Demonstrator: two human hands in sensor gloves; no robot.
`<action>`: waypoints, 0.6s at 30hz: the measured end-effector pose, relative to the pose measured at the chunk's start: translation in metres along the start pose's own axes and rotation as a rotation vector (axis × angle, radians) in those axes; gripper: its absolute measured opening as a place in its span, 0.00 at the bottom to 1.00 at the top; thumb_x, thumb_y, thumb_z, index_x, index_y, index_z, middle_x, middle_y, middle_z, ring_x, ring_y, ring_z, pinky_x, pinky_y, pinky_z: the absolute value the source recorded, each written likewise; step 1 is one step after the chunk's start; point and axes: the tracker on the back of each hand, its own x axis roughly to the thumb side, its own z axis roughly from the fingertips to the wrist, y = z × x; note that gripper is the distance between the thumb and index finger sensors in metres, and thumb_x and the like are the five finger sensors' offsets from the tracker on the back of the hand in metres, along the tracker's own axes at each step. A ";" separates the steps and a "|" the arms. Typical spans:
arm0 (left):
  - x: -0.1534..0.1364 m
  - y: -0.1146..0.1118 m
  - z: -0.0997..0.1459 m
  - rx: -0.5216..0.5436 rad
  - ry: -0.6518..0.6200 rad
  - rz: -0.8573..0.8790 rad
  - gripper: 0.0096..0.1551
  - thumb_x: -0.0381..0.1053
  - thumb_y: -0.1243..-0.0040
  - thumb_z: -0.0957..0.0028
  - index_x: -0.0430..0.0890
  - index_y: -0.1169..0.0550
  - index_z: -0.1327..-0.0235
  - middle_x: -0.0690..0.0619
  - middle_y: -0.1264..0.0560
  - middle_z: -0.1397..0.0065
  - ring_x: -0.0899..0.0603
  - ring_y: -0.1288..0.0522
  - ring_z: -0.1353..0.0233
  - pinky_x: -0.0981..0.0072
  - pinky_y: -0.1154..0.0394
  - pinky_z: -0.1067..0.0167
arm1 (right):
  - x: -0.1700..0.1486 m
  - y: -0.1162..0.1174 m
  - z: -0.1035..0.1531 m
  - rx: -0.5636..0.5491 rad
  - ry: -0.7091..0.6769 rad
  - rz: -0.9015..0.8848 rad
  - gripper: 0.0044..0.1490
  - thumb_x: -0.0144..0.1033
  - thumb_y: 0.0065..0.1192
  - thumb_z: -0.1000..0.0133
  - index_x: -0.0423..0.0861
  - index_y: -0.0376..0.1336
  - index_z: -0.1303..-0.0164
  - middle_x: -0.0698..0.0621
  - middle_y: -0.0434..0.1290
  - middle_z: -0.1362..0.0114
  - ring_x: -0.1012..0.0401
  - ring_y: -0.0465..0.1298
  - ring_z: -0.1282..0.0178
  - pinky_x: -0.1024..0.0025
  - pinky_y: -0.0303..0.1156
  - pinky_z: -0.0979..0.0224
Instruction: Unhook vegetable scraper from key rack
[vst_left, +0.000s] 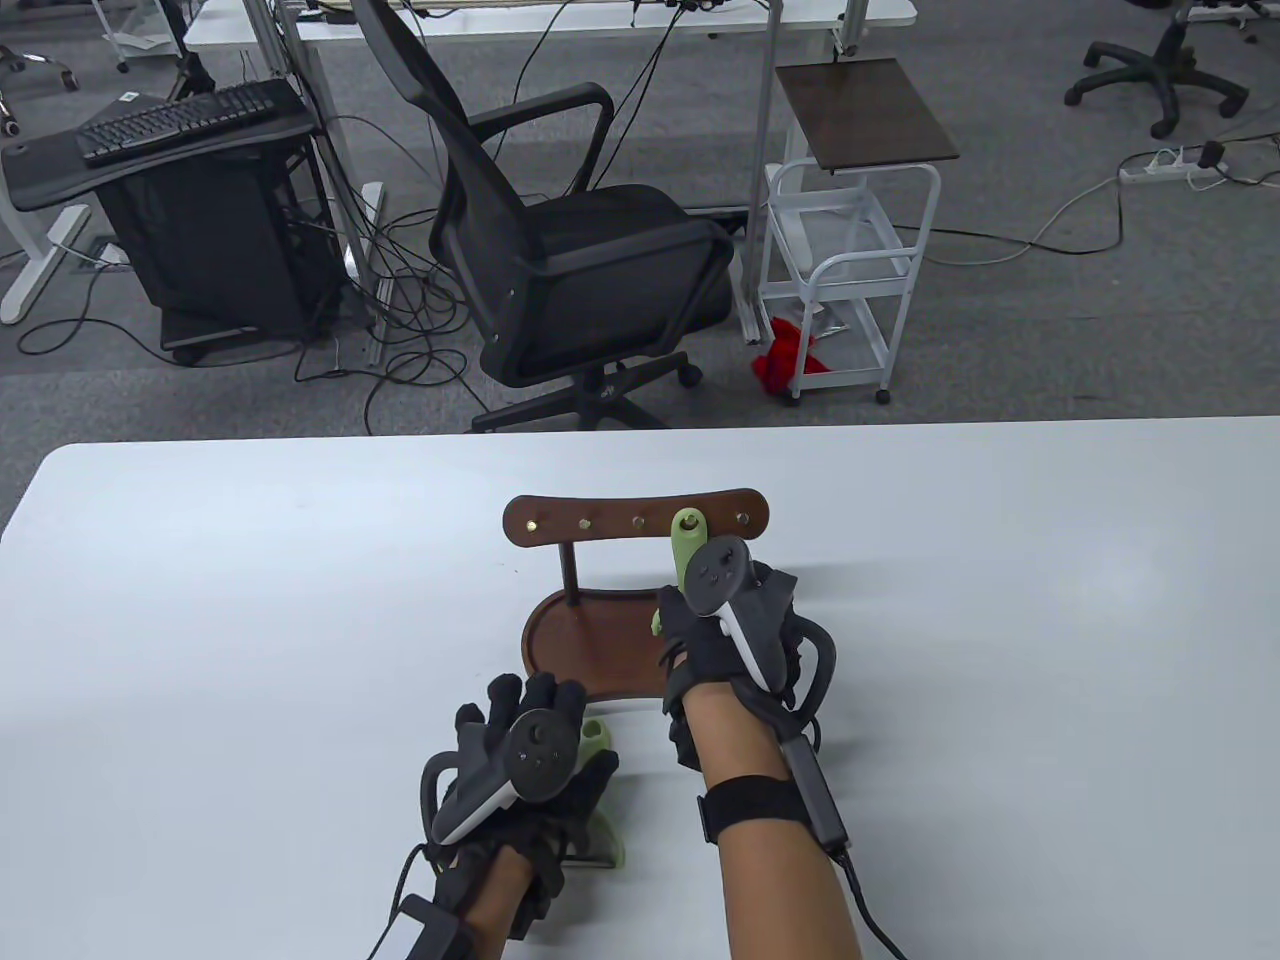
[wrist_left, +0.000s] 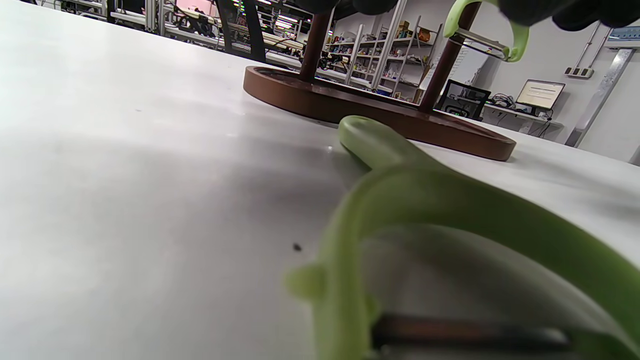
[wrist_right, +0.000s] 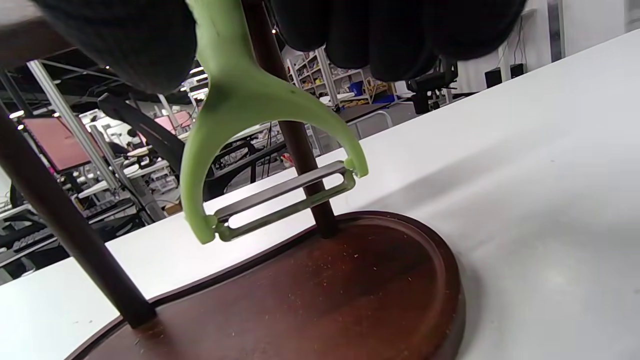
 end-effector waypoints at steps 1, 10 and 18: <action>0.000 0.000 0.000 0.000 0.001 0.000 0.47 0.67 0.50 0.43 0.48 0.49 0.18 0.40 0.56 0.14 0.23 0.63 0.17 0.18 0.63 0.32 | 0.001 0.001 -0.001 -0.004 0.006 0.003 0.47 0.62 0.64 0.51 0.44 0.53 0.31 0.42 0.62 0.27 0.46 0.68 0.36 0.53 0.69 0.40; 0.003 0.001 -0.001 0.007 -0.003 0.001 0.46 0.66 0.50 0.43 0.48 0.49 0.18 0.40 0.56 0.14 0.23 0.63 0.17 0.18 0.64 0.32 | 0.006 0.006 -0.007 -0.061 0.054 0.034 0.46 0.66 0.67 0.54 0.45 0.60 0.36 0.43 0.69 0.33 0.48 0.72 0.44 0.56 0.71 0.47; 0.004 0.001 -0.002 0.005 0.005 -0.001 0.46 0.66 0.50 0.43 0.48 0.49 0.18 0.40 0.55 0.15 0.23 0.62 0.17 0.18 0.64 0.32 | 0.007 0.008 -0.010 -0.068 0.045 -0.011 0.36 0.59 0.68 0.52 0.47 0.65 0.42 0.45 0.74 0.37 0.48 0.75 0.46 0.56 0.72 0.48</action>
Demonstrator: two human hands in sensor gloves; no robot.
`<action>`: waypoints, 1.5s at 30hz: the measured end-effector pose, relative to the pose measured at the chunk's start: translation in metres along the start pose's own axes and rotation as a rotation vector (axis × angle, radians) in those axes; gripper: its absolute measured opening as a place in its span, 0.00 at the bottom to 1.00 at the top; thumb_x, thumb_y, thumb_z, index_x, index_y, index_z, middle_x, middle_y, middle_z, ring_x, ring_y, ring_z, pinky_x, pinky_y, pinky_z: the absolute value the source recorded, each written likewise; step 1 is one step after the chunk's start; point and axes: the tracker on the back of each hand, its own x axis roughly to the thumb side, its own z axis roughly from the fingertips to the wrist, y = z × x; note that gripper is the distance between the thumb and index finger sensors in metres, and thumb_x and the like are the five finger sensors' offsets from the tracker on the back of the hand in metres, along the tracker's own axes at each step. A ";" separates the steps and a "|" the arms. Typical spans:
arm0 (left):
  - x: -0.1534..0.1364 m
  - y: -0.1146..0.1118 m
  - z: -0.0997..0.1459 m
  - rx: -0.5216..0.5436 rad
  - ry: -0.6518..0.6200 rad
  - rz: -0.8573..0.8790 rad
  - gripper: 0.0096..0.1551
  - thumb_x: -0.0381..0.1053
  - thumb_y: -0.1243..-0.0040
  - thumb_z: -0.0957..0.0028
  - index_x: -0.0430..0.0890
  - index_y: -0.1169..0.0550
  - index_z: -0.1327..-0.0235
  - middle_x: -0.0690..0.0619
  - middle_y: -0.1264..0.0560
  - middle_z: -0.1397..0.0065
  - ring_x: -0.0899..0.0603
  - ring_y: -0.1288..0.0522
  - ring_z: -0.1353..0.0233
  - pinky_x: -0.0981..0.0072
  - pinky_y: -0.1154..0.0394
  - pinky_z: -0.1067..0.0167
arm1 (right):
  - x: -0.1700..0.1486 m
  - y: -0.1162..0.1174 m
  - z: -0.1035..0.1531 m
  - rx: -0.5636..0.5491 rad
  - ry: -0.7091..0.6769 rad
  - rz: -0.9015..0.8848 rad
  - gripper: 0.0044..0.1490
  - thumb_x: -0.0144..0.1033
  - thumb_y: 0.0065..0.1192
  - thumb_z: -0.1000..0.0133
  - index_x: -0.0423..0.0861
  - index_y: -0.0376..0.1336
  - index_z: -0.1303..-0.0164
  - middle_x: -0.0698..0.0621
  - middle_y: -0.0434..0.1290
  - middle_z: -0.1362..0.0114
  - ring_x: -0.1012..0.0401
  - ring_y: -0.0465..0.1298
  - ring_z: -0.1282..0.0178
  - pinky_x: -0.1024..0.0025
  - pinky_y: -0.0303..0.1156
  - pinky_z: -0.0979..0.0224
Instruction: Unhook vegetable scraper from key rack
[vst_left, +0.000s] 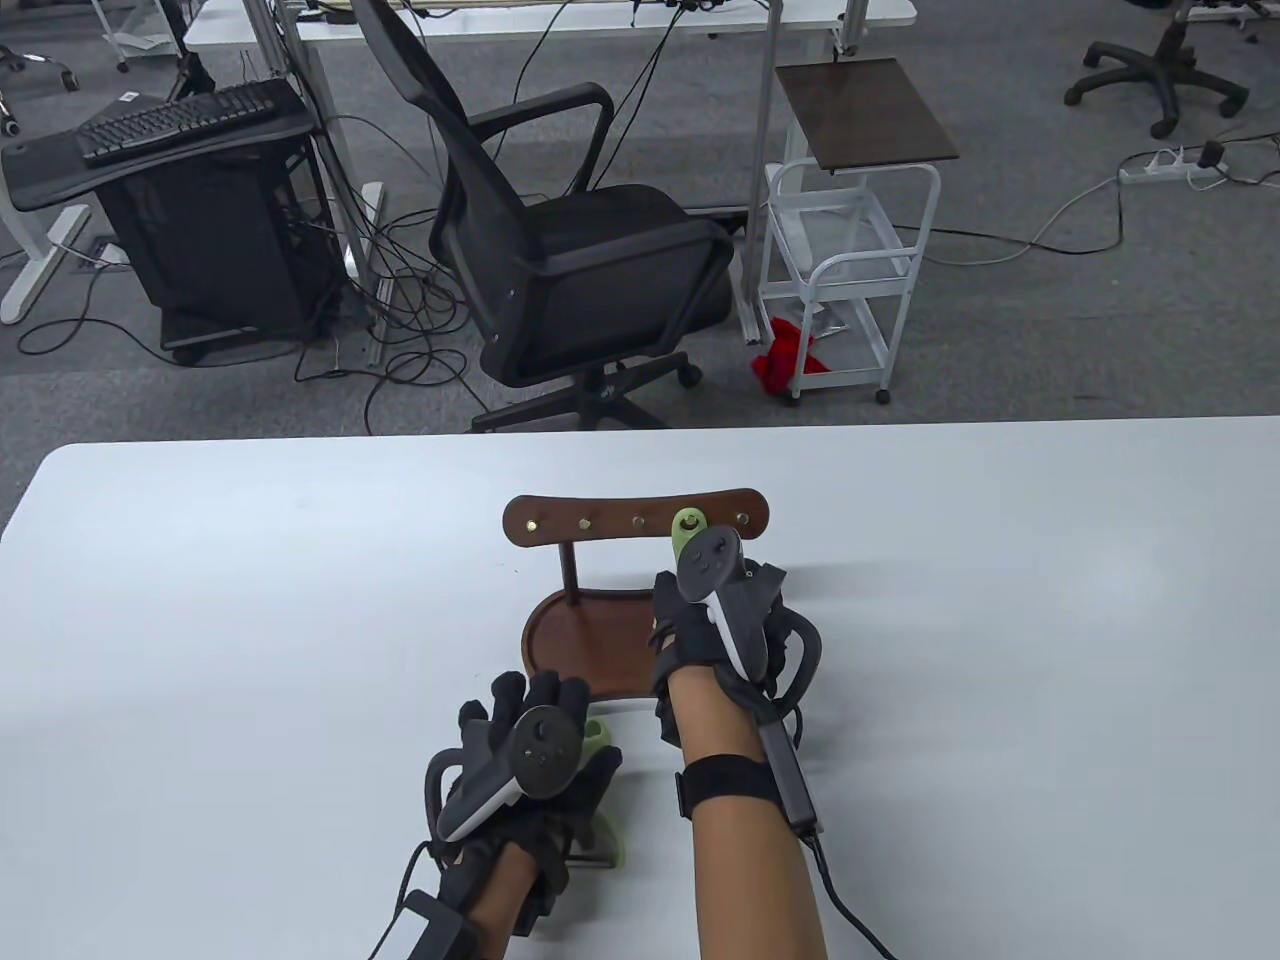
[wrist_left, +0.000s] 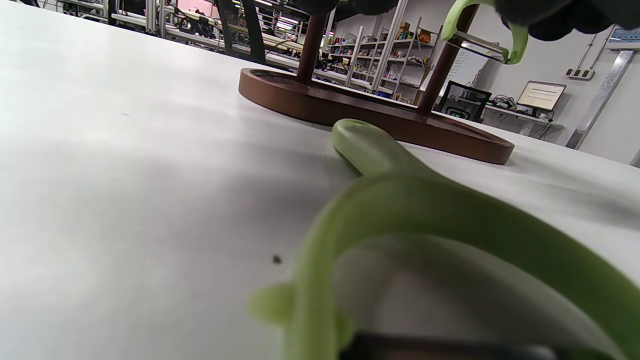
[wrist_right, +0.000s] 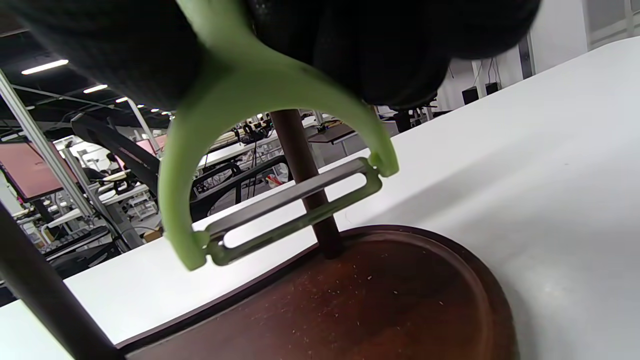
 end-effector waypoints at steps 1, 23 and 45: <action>0.000 0.000 0.000 0.000 0.001 0.001 0.46 0.66 0.50 0.43 0.48 0.49 0.18 0.40 0.55 0.15 0.23 0.62 0.17 0.18 0.64 0.32 | 0.000 -0.001 0.000 0.000 -0.003 0.005 0.36 0.59 0.68 0.52 0.47 0.65 0.42 0.45 0.74 0.37 0.48 0.75 0.47 0.56 0.72 0.49; -0.004 0.002 0.002 0.009 0.004 0.012 0.46 0.66 0.51 0.43 0.48 0.49 0.18 0.40 0.55 0.15 0.23 0.62 0.17 0.18 0.63 0.32 | -0.011 -0.022 0.017 -0.041 -0.157 -0.034 0.34 0.60 0.67 0.52 0.46 0.68 0.47 0.45 0.77 0.43 0.50 0.77 0.53 0.58 0.74 0.54; -0.009 -0.003 0.000 -0.017 0.012 0.014 0.46 0.66 0.50 0.43 0.48 0.49 0.18 0.40 0.55 0.15 0.23 0.62 0.17 0.18 0.64 0.32 | -0.064 0.003 0.067 -0.013 -0.416 -0.014 0.33 0.61 0.63 0.50 0.44 0.69 0.52 0.44 0.79 0.51 0.51 0.77 0.63 0.60 0.74 0.63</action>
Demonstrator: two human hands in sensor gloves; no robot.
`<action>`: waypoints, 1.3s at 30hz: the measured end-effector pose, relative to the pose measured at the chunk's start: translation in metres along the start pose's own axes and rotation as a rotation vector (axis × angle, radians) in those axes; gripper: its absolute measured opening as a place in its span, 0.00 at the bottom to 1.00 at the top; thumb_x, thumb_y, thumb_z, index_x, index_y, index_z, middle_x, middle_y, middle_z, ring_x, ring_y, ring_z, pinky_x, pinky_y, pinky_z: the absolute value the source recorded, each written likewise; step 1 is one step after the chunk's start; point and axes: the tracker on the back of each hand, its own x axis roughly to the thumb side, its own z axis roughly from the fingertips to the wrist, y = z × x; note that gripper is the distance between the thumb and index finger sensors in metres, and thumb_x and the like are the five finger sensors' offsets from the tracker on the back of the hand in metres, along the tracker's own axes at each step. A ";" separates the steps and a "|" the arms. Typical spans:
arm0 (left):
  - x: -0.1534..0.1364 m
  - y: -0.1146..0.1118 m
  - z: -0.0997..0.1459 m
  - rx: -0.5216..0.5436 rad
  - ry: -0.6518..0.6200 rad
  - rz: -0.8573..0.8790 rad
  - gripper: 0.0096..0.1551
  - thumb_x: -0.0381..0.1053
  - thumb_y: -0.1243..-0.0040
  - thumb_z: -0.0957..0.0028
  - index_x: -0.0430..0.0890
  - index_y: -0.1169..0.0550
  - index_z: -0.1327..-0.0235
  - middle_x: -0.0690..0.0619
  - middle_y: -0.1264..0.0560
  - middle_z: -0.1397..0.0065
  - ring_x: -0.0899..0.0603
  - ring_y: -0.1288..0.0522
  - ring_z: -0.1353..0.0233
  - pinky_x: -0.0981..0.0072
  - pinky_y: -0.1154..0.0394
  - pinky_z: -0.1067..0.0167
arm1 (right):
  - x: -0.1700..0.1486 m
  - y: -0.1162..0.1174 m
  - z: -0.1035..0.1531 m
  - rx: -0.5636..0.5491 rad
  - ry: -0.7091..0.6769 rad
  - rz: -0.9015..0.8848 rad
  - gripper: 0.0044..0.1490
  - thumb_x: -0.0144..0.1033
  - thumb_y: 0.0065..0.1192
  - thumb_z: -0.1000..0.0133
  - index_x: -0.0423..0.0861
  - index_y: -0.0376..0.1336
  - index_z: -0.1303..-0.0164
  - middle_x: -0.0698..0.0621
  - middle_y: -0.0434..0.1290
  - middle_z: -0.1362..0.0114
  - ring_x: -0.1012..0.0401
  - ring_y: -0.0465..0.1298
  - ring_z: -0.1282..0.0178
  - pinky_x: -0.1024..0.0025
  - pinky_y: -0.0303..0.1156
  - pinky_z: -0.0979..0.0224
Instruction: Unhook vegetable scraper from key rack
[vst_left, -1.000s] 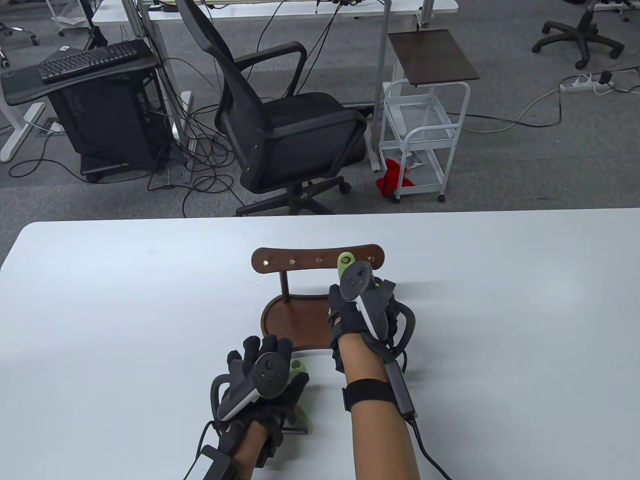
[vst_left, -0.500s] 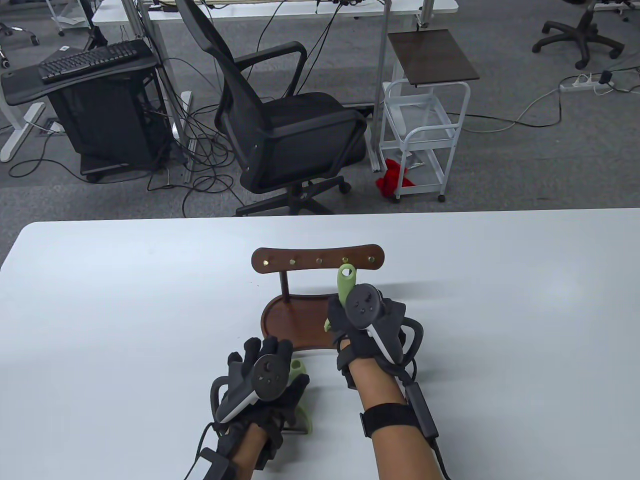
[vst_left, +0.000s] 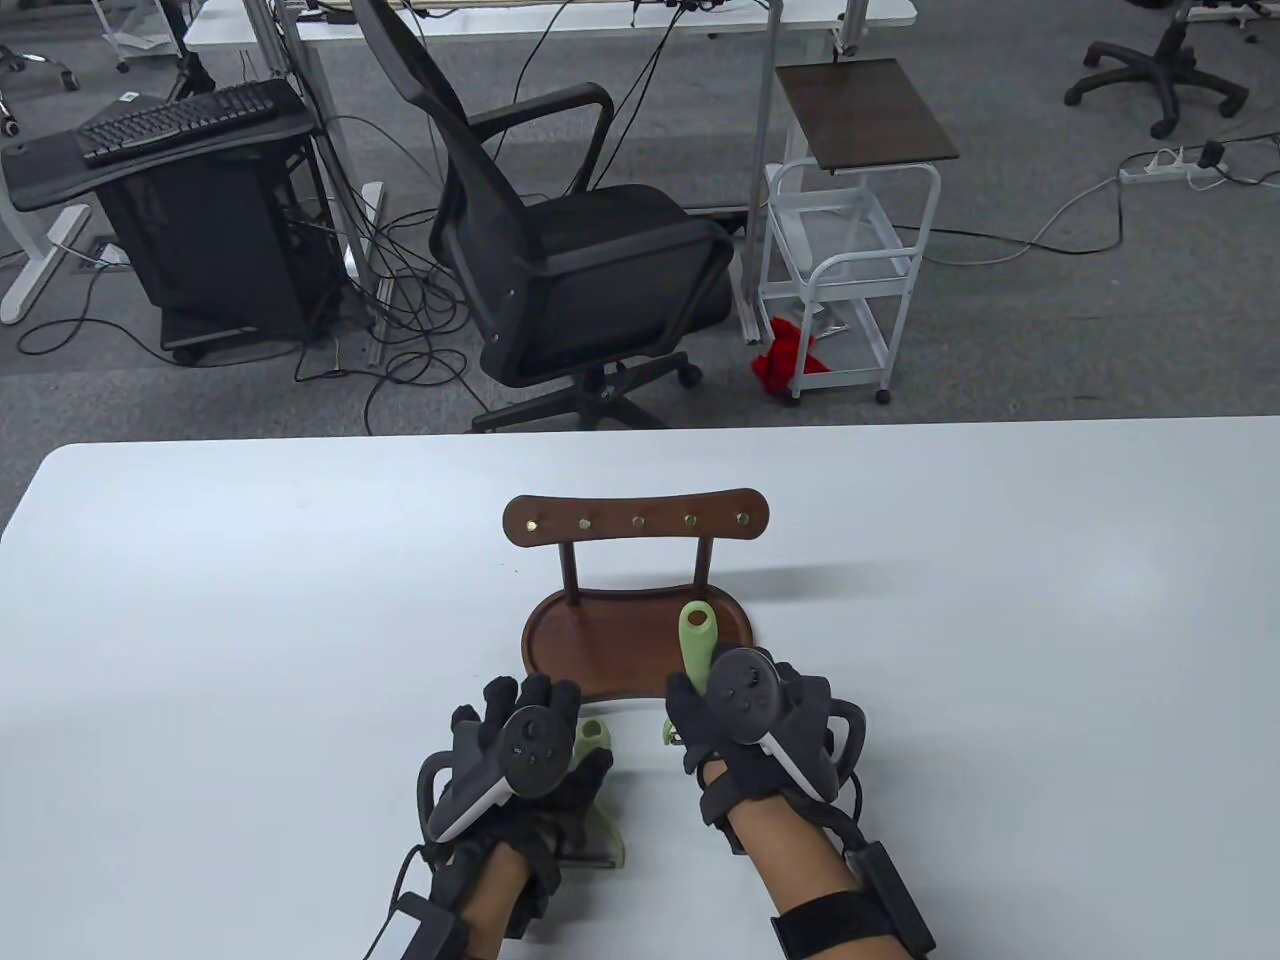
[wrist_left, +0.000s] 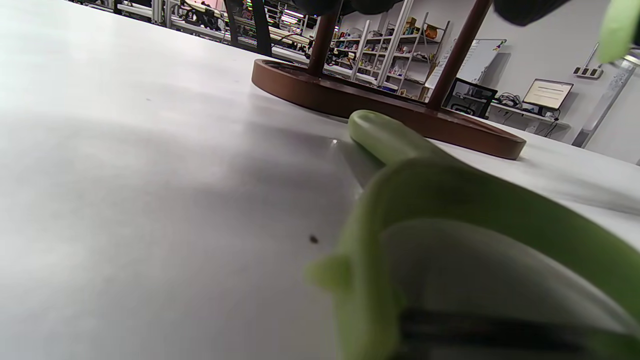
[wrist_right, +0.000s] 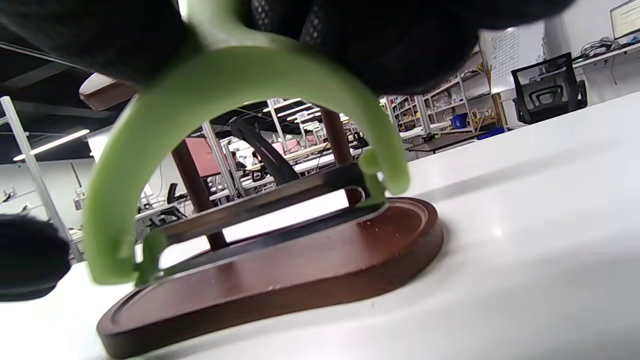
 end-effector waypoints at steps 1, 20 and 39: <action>0.000 0.000 0.000 -0.001 0.002 -0.001 0.46 0.66 0.50 0.43 0.48 0.49 0.18 0.40 0.55 0.15 0.23 0.62 0.17 0.18 0.64 0.32 | -0.001 0.001 0.003 -0.001 -0.011 0.007 0.33 0.61 0.63 0.50 0.44 0.69 0.52 0.44 0.79 0.52 0.52 0.77 0.63 0.60 0.74 0.64; -0.003 -0.001 -0.002 0.007 0.019 -0.032 0.46 0.66 0.50 0.43 0.48 0.49 0.18 0.40 0.54 0.15 0.23 0.62 0.17 0.18 0.65 0.32 | -0.017 0.040 0.029 0.219 -0.021 -0.002 0.32 0.61 0.64 0.50 0.43 0.72 0.57 0.44 0.81 0.58 0.53 0.78 0.69 0.61 0.75 0.69; 0.010 -0.002 0.002 0.030 -0.010 -0.063 0.46 0.65 0.50 0.43 0.47 0.49 0.18 0.40 0.54 0.15 0.23 0.62 0.17 0.18 0.65 0.33 | -0.011 0.066 0.032 0.306 0.065 0.224 0.36 0.63 0.59 0.48 0.40 0.72 0.54 0.44 0.81 0.60 0.55 0.78 0.72 0.65 0.75 0.72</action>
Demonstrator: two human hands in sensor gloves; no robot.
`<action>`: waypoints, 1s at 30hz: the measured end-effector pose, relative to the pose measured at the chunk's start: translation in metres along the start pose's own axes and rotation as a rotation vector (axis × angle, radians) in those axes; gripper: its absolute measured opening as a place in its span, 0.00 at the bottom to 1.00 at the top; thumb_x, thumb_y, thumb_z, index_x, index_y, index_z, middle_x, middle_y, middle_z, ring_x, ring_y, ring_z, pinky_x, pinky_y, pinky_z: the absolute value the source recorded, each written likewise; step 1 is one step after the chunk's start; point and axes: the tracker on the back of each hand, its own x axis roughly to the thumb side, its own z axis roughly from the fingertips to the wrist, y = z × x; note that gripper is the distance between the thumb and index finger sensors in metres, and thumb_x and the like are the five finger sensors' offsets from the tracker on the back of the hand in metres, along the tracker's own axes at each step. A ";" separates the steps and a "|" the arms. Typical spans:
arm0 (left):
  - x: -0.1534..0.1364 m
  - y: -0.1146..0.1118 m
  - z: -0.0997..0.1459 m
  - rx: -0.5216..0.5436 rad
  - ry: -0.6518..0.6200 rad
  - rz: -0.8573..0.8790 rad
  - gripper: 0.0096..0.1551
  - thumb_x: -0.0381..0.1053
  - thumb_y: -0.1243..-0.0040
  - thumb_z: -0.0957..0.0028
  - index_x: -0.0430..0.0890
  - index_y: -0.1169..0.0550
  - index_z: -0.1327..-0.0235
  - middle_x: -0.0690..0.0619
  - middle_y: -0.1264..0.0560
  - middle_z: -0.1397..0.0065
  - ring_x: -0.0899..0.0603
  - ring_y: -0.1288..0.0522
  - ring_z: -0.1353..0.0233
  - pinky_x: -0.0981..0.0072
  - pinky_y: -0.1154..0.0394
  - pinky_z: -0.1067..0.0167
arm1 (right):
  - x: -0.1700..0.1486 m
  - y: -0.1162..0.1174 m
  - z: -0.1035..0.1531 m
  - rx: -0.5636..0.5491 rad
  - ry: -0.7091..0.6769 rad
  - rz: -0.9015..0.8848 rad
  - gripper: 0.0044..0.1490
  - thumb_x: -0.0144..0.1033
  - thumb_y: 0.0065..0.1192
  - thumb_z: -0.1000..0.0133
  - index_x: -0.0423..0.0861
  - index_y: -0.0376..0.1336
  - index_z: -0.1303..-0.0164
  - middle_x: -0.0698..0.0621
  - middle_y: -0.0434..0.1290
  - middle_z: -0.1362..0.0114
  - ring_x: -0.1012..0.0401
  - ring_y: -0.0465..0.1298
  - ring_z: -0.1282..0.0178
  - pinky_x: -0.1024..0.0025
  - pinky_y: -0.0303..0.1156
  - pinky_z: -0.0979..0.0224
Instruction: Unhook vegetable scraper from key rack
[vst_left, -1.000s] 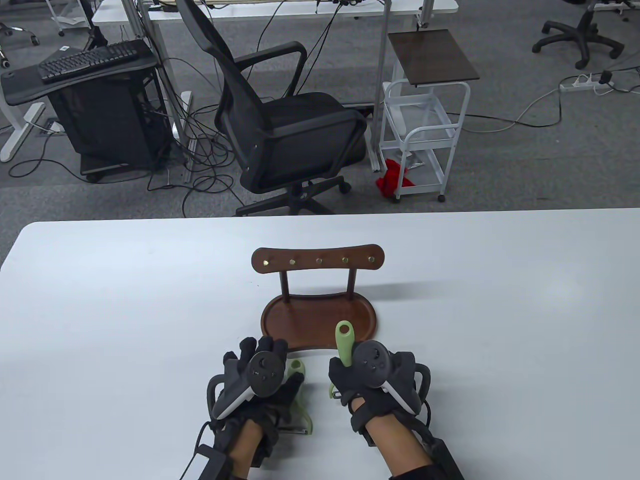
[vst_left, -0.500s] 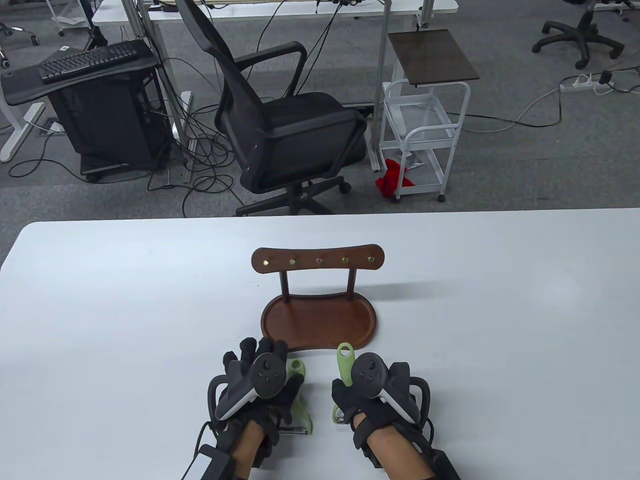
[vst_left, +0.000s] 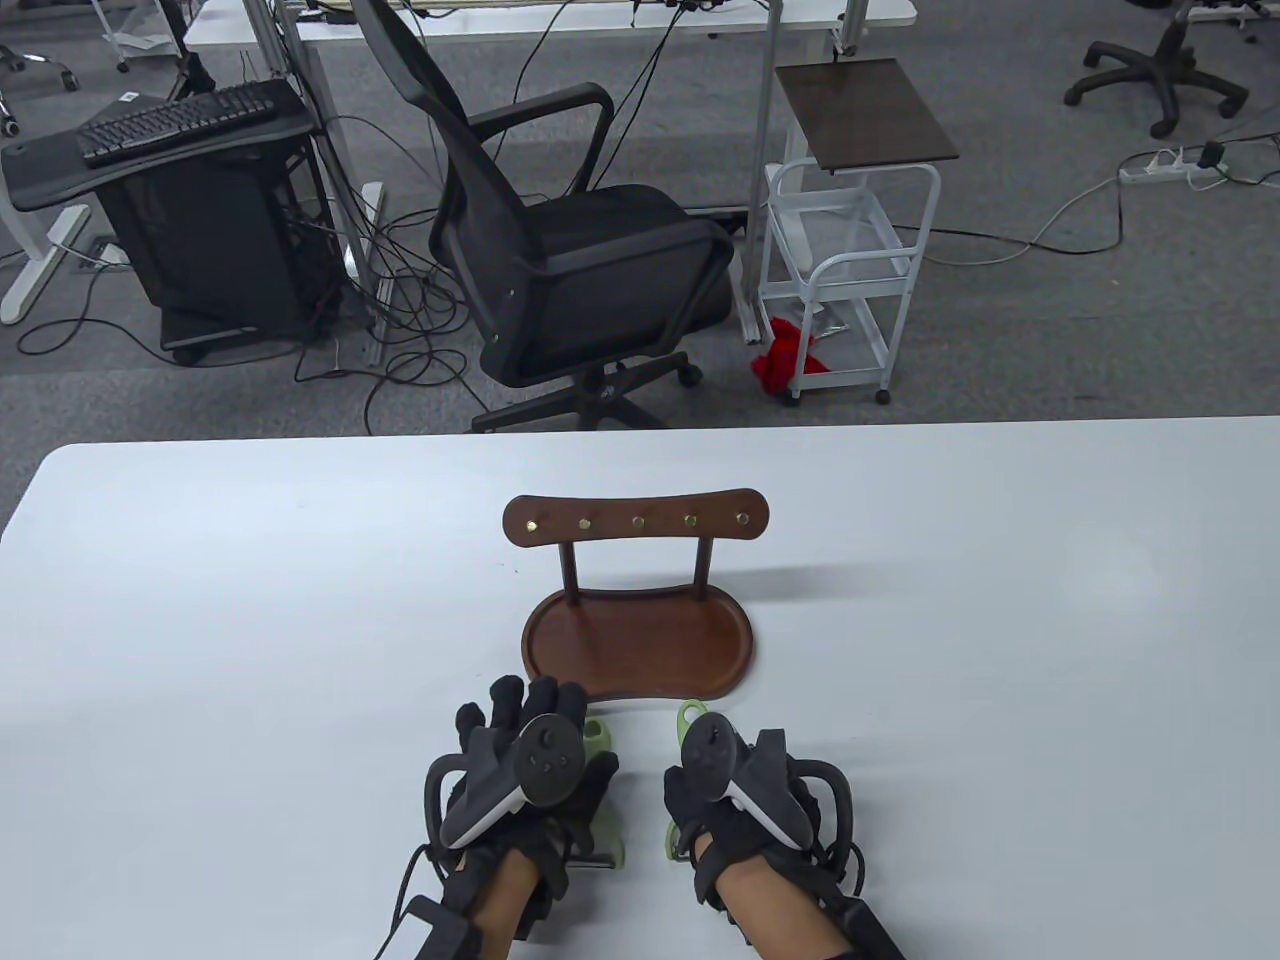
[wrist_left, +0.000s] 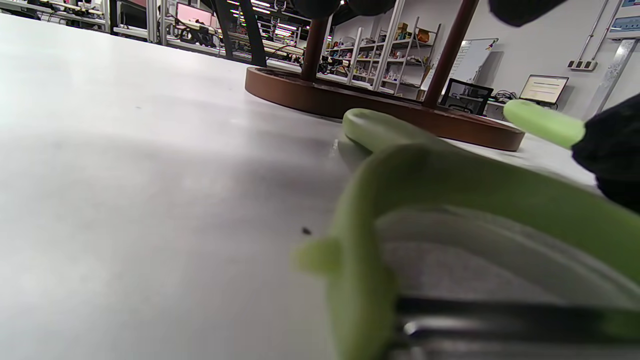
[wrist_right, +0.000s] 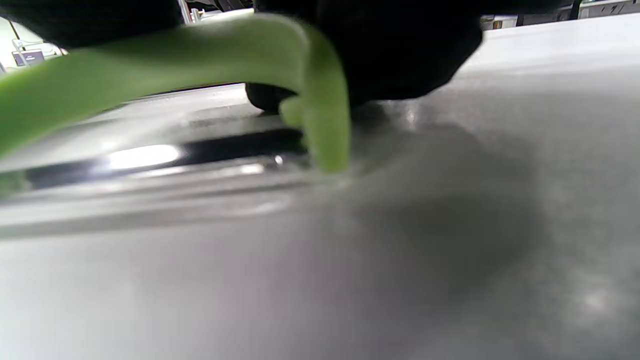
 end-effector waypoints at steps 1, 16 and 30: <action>0.001 0.000 0.000 0.000 -0.001 -0.004 0.46 0.65 0.50 0.43 0.47 0.49 0.18 0.40 0.54 0.15 0.23 0.63 0.17 0.18 0.65 0.33 | 0.001 0.000 0.000 -0.003 0.003 0.010 0.36 0.63 0.59 0.47 0.40 0.72 0.54 0.45 0.81 0.60 0.56 0.78 0.72 0.65 0.76 0.72; -0.001 -0.003 0.000 -0.021 0.021 -0.016 0.46 0.66 0.50 0.43 0.47 0.49 0.18 0.40 0.54 0.15 0.23 0.63 0.17 0.18 0.65 0.33 | 0.005 0.000 0.002 0.004 0.027 0.086 0.38 0.64 0.57 0.46 0.40 0.66 0.47 0.42 0.76 0.52 0.54 0.77 0.67 0.65 0.75 0.69; -0.002 -0.001 0.000 -0.030 0.024 -0.003 0.46 0.66 0.50 0.43 0.48 0.49 0.18 0.40 0.54 0.15 0.23 0.62 0.17 0.18 0.65 0.33 | -0.006 -0.020 0.009 0.054 -0.073 -0.070 0.47 0.64 0.59 0.48 0.37 0.60 0.35 0.34 0.69 0.39 0.51 0.76 0.62 0.62 0.74 0.66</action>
